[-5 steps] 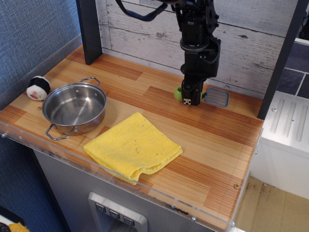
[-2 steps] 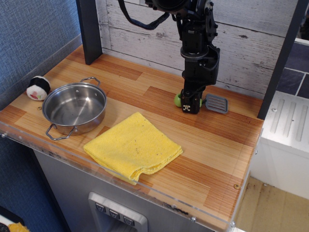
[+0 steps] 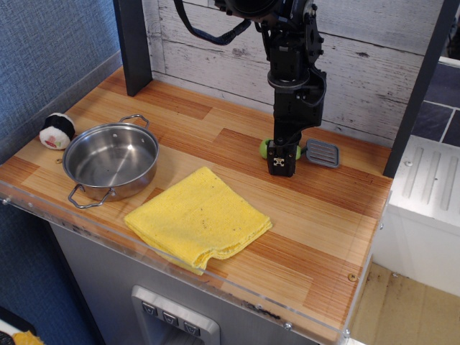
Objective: Move the green spatula to the back of the table
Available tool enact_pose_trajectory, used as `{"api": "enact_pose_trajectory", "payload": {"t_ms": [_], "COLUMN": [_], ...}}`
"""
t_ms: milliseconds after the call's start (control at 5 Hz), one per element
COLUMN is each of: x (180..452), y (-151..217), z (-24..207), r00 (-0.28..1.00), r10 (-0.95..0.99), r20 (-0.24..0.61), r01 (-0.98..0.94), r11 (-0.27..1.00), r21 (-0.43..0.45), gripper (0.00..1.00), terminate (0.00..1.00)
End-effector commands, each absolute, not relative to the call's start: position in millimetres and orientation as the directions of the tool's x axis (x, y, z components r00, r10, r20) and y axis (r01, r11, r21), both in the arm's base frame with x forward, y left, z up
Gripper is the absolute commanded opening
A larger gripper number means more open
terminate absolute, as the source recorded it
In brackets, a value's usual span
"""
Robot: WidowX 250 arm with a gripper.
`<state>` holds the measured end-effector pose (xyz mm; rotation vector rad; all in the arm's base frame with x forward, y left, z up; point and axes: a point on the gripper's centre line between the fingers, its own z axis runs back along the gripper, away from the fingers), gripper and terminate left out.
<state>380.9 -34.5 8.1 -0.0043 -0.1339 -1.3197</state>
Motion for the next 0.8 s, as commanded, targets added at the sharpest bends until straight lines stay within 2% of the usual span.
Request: {"api": "enact_pose_trajectory", "payload": {"t_ms": [0,400,600], "x": [383.6,363.0,363.0], "y": [-43.1,-46.2,-46.2], "z": [72.7,105.5,105.5], "r00": [0.22,0.17,0.17], "r10": [-0.968,-0.959,-0.959], "r20": [0.12,0.228,0.228], "r01": [0.945,0.922,0.922], "r11": [0.242,0.237,0.237], "r21": [0.219,0.306,0.306], "gripper": [1.0,1.0,1.0], "terminate": [0.0,0.0,0.0]}}
